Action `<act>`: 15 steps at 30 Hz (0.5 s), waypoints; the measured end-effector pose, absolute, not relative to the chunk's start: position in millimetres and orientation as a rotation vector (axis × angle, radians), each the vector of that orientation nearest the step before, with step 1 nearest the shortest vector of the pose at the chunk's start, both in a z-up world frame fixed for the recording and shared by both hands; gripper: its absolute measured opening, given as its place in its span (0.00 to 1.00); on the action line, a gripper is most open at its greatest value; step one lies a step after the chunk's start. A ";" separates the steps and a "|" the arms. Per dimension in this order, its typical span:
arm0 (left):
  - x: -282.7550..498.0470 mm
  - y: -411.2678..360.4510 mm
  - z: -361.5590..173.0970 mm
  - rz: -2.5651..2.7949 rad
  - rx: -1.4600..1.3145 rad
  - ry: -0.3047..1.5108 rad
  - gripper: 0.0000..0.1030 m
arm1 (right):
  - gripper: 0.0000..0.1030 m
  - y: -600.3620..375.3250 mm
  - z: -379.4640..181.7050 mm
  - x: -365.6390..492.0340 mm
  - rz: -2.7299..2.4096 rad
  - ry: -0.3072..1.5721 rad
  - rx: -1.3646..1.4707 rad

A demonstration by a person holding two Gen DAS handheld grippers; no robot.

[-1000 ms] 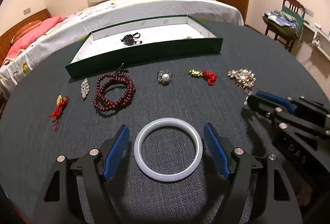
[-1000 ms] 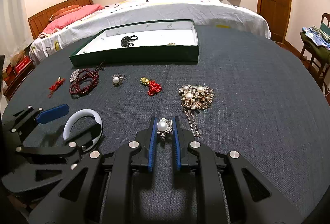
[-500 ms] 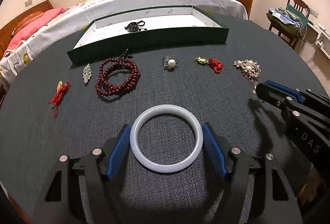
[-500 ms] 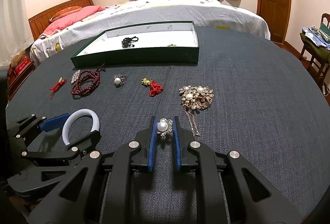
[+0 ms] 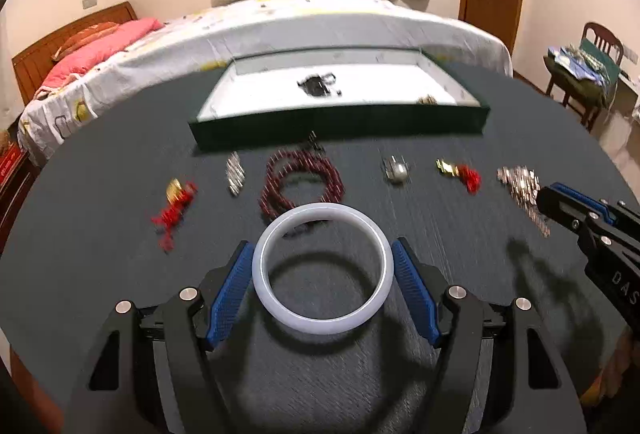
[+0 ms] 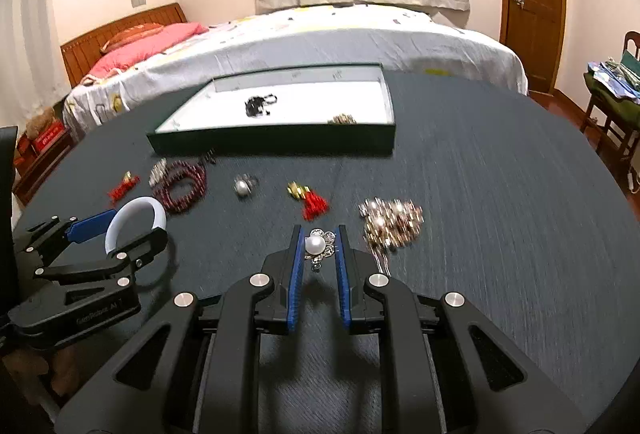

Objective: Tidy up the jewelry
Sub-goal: 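Carry bangle and brooch into the box and open both tools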

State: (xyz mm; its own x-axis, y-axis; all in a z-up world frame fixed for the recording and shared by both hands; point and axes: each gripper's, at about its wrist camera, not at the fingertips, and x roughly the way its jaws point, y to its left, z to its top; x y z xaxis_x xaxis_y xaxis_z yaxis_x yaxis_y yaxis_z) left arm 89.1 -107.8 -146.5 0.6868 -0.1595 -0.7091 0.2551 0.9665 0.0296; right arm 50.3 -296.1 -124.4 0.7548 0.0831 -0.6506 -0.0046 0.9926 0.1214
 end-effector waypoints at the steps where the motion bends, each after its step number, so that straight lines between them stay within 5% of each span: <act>1: 91.3 -106.1 -143.1 -0.232 0.126 0.770 0.66 | 0.15 -296.0 -121.1 52.7 0.054 0.709 0.121; 15: 182.6 -88.4 -98.8 -0.195 0.070 0.627 0.66 | 0.15 -286.0 -73.8 143.9 0.094 0.582 0.104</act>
